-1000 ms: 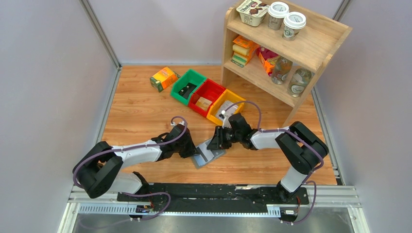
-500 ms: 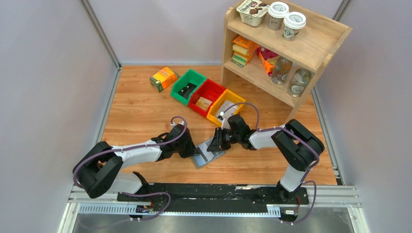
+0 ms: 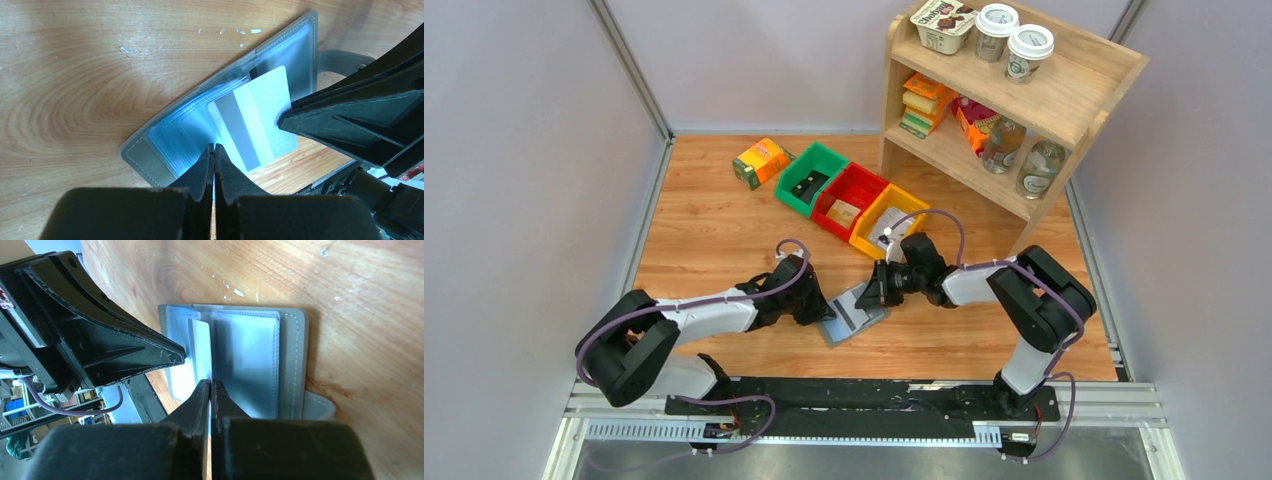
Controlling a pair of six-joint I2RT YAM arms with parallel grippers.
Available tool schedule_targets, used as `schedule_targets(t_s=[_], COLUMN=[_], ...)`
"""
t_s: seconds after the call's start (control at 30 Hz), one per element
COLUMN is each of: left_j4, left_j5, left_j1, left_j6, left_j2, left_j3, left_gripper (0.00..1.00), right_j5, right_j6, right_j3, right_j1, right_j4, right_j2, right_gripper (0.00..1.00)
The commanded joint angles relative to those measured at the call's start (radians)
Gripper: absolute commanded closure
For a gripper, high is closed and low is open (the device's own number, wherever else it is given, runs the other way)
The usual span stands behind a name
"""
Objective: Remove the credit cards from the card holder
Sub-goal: Remove the credit card from the card holder.
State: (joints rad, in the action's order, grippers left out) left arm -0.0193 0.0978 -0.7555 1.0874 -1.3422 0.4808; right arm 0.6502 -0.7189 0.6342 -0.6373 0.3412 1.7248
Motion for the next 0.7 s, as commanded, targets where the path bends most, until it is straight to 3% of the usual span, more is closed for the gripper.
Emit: schedule_targets(t_s=[0.0,0.17,0.47,0.67], left_j4=[-0.031,-0.037,-0.1,-0.252], left_j5=[-0.003,-0.007,-0.053,-0.182], left_j1=[0.005,0.005,0.005,0.007], left_j6=[-0.009,-0.011,-0.076,-0.158], left_j2=[-0.017,0.0,0.1,0.299], left_j3=[-0.028,-0.031,-0.004,0.057], left_gripper=[1.0,1.0,0.99,0.82], right_j5=[-0.004,-0.03,-0.153,-0.265], right_j6=[0.033,0.088,0.24,0.366], right_j3=[-0.018,-0.016,0.051,0.177], right_j1=[0.03,0.047,0.045,0.013], right_j4=[0.01,-0.073,-0.399,-0.608], right_j2=[-0.045,-0.112,-0.309,-0.43], right_gripper=[1.0,1.0,1.0,1.0])
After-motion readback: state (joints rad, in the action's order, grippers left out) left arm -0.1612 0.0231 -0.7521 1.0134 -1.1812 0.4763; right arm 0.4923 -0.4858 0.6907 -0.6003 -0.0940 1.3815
